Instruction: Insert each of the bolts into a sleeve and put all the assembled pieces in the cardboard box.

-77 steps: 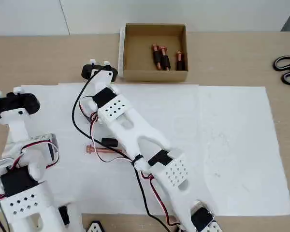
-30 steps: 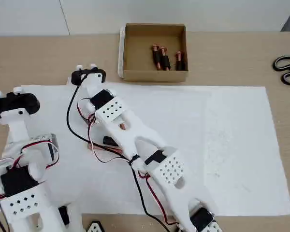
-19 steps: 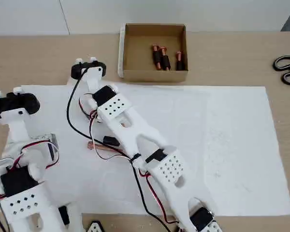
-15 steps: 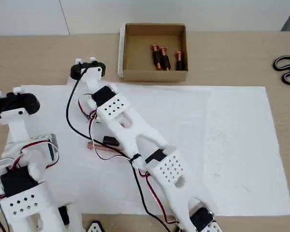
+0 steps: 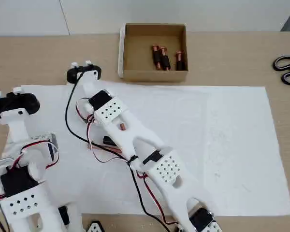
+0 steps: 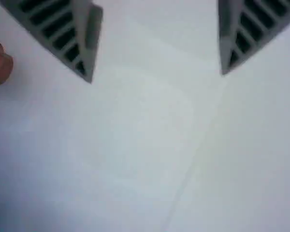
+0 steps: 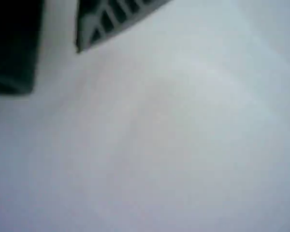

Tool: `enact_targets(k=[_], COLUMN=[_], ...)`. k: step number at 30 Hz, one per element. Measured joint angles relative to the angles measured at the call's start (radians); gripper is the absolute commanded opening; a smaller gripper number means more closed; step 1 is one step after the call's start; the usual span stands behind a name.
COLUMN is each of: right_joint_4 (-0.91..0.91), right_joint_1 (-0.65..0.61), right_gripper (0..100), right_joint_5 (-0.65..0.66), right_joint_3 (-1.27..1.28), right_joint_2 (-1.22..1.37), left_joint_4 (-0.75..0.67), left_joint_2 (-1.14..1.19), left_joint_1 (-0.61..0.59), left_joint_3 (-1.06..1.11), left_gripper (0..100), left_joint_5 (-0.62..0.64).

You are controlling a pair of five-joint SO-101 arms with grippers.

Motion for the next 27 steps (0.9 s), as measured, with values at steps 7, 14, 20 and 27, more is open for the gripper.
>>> enact_targets(k=[7,14,20,27], right_joint_4=[0.000,0.017,0.157,0.387], right_joint_1=[0.005,0.003,-0.006,0.038], right_gripper=[1.5,1.3,1.3,1.3], right_joint_5=[0.002,0.002,-0.002,-0.002], right_joint_3=[-0.009,-0.041,-0.180,-0.404], right_joint_2=[0.014,0.017,-0.002,-0.126], left_joint_4=[0.000,0.000,0.000,0.000], left_joint_2=[0.000,0.000,0.000,0.000], left_joint_1=[0.000,0.000,0.000,0.000], left_joint_3=[0.000,0.000,0.000,0.000], left_gripper=[17,17,17,17], left_joint_5=[0.000,0.000,0.000,0.000])
